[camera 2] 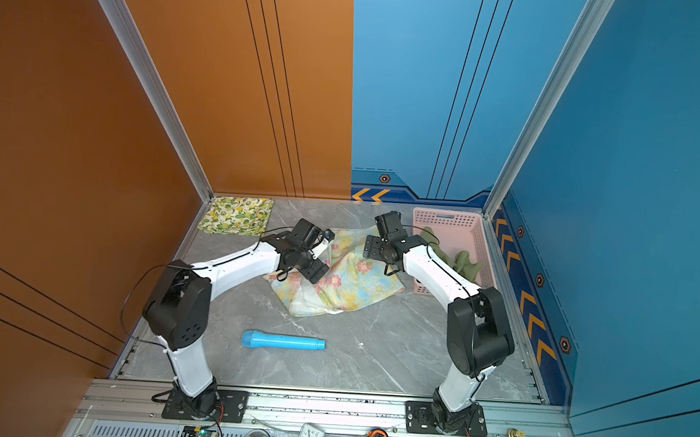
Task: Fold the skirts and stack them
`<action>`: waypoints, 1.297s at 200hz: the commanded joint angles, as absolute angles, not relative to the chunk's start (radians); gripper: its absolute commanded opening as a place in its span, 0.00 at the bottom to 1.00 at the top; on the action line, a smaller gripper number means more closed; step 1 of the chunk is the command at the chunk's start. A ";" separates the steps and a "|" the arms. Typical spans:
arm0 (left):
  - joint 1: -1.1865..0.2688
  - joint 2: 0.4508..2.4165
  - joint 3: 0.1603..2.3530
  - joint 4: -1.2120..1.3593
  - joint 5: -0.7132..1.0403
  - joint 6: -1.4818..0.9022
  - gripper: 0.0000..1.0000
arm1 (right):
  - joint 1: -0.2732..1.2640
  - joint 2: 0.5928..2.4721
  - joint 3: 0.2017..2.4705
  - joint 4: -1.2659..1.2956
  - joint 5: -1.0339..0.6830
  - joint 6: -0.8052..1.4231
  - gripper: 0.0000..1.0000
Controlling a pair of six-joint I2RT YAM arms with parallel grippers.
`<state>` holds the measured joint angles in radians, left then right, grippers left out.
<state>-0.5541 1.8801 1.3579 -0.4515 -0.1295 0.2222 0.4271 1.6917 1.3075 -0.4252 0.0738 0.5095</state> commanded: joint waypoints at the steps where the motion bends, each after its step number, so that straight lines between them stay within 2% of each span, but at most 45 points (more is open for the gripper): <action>1: -0.551 1.958 1.425 -0.451 -0.217 0.266 0.89 | 0.418 1.645 1.272 -0.373 0.050 0.533 0.90; 17: -0.545 2.002 1.462 -0.451 -0.226 0.253 0.87 | 0.416 1.627 1.259 -0.371 0.058 0.526 0.90; 20: -0.543 2.011 1.468 -0.451 -0.223 0.250 0.83 | 0.416 1.624 1.257 -0.371 0.059 0.525 0.90; 35: -0.540 2.046 1.504 -0.450 -0.225 0.240 0.77 | 0.416 1.615 1.253 -0.371 0.065 0.518 0.90; 63: -0.533 2.091 1.567 -0.442 -0.254 0.215 0.44 | 0.429 1.618 1.252 -0.370 0.065 0.513 0.90; 86: -0.488 2.084 1.602 -0.442 -0.205 0.138 0.37 | 0.461 1.631 1.255 -0.373 0.089 0.489 0.90; 114: -0.394 2.055 1.602 -0.408 -0.084 -0.002 0.16 | 0.515 1.671 1.280 -0.399 0.123 0.448 0.90; 165: -0.218 2.029 1.517 -0.285 0.058 -0.233 0.04 | 0.562 1.781 1.339 -0.441 0.150 0.458 0.90; 239: -0.103 2.040 1.496 -0.203 0.180 -0.357 0.02 | 0.545 2.067 1.571 -0.462 0.141 0.514 0.87; 259: -0.085 2.040 1.505 -0.208 0.192 -0.360 0.01 | 0.537 2.172 1.645 -0.463 0.133 0.519 0.83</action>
<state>-0.1051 2.0678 1.5055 -0.2272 0.1394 -0.3252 0.5499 2.0777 1.5639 -0.4347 0.1307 0.4961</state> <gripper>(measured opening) 0.055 0.857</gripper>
